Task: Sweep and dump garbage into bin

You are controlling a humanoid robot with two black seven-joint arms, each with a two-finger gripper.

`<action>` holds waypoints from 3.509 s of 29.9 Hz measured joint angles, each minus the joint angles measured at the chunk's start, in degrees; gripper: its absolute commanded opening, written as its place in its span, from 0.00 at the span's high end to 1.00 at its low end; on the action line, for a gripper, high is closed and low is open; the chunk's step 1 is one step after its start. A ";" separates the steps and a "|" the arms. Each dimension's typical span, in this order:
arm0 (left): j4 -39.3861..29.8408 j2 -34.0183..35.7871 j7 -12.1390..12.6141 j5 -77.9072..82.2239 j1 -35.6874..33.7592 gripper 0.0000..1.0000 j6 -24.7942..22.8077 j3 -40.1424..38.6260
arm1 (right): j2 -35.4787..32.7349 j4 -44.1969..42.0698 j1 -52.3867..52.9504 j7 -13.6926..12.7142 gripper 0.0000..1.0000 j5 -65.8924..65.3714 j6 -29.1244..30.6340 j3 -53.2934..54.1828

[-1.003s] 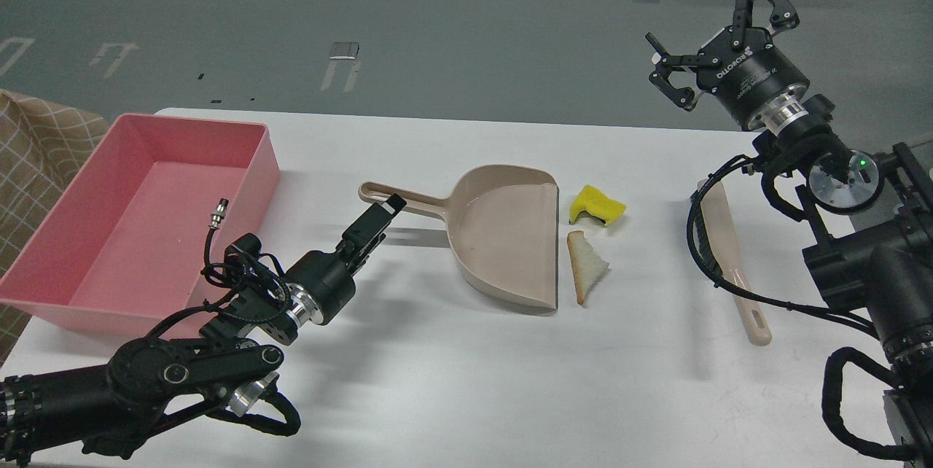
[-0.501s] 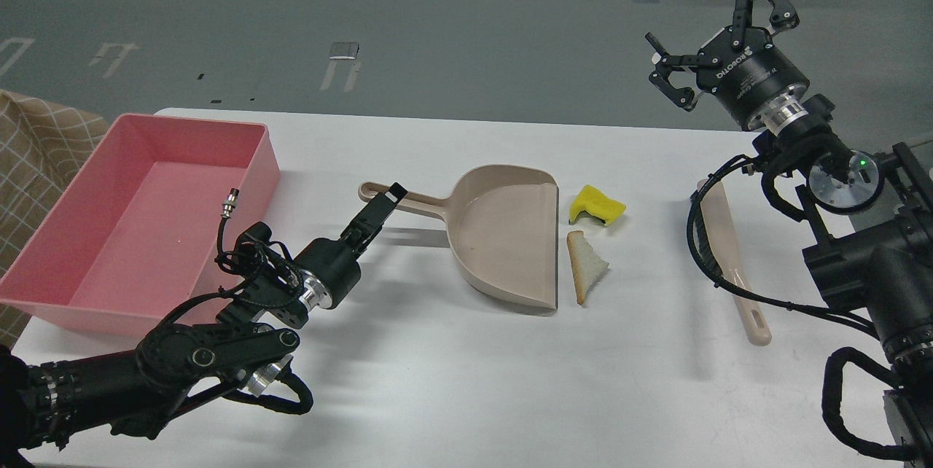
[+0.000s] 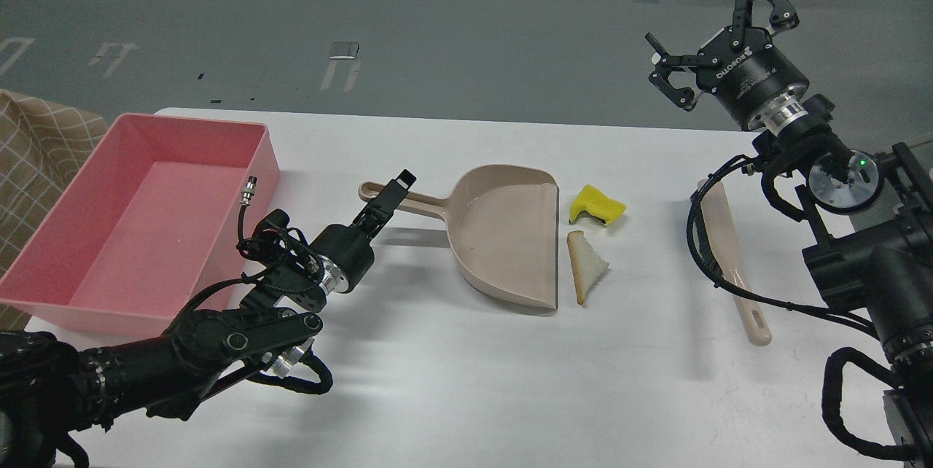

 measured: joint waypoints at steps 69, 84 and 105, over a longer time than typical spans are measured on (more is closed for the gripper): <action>5.45 -4.19 0.00 -0.63 -2.50 1.00 0.00 1.20 | -24.08 1.44 27.67 -0.60 0.00 -16.55 0.01 -65.63; 5.46 -3.97 0.00 -0.63 -2.65 1.00 0.00 1.23 | -42.49 30.94 19.39 -0.67 0.00 -37.93 0.00 -70.85; 5.45 -4.00 0.01 -0.63 -3.19 1.00 0.01 1.23 | -44.98 34.57 9.94 -1.66 0.10 -40.56 -0.01 -71.00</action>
